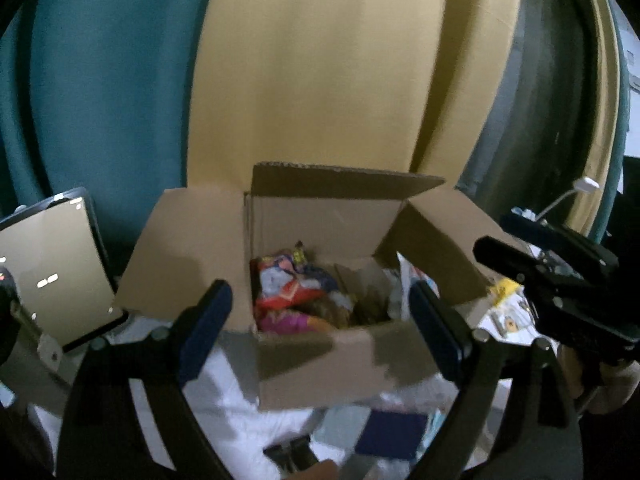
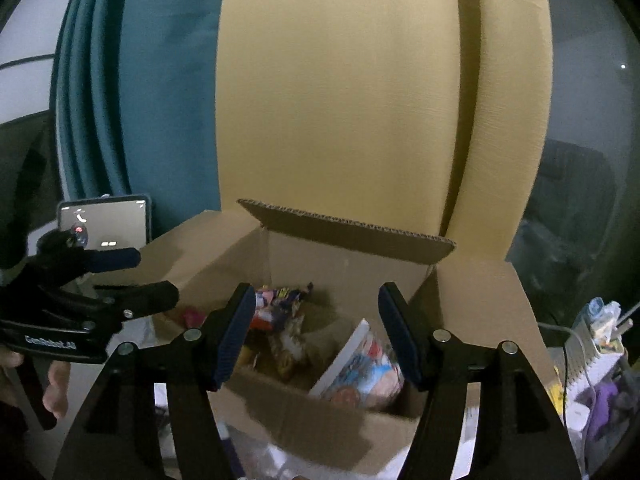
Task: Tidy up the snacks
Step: 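Carry both bags into the cardboard box and open both tools, then grasp the black snack bag with the left tool while the right tool grasps the blue-white packet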
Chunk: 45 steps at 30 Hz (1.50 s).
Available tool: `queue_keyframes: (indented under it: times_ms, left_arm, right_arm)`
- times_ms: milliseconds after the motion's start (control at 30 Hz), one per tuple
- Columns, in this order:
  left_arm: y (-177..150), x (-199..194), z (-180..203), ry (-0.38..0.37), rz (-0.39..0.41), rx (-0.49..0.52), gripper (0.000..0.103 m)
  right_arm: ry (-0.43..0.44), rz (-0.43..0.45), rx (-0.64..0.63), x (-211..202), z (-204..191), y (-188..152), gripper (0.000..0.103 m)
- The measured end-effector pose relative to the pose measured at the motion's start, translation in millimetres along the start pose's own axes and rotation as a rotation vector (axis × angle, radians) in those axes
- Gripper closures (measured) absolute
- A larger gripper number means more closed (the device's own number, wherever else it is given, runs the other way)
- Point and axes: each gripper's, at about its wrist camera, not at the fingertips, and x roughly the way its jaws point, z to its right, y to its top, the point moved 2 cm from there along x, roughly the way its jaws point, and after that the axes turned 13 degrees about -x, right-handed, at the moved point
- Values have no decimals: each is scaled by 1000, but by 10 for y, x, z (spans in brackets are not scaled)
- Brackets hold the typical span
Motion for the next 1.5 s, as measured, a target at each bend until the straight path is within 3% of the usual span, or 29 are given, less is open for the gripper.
queue_keyframes:
  times_ms: [333,433,600,833,1033,1133,1300,1433,1467,1500]
  left_arm:
    - [-510,-426,32,18,-39,25,12]
    - [-683,-510,29,24,-67,22,12]
    - [-1021,-504,-23,43,-132,-9,12]
    - [-1373,-248,-191,82,-232,-86,12]
    - [-1364,-50,-318,128,-261,-118,12]
    - [-1320,56,-435,202,-267,-121,12]
    - [-1340,183,-543,174,-310,-141,12]
    - [-1414,259,-539,145,-352,-142,13]
    - [-1431,288,-541,143,-361,-142,18]
    - [-1457,311,-530,134,-375,-137,31]
  right_arm:
    - [15,-24,23,-467,-97,-285,35]
    - [32,-45,35,-564,-136,-423,29]
    - [53,-95,33,-610,-231,-670,28]
    - [134,-167,37,-407,-434,-952,27]
    - [240,-225,-2,-50,-715,-1039,27]
    - [295,-251,-22,143,-844,-1059,27]
    - [364,-302,-37,407,-988,-1100,28]
    - [340,-331,-75,492,-1043,-1158,28]
    - [336,-335,-77,498,-1040,-1172,28]
    - [333,-340,-79,507,-1042,-1183,28]
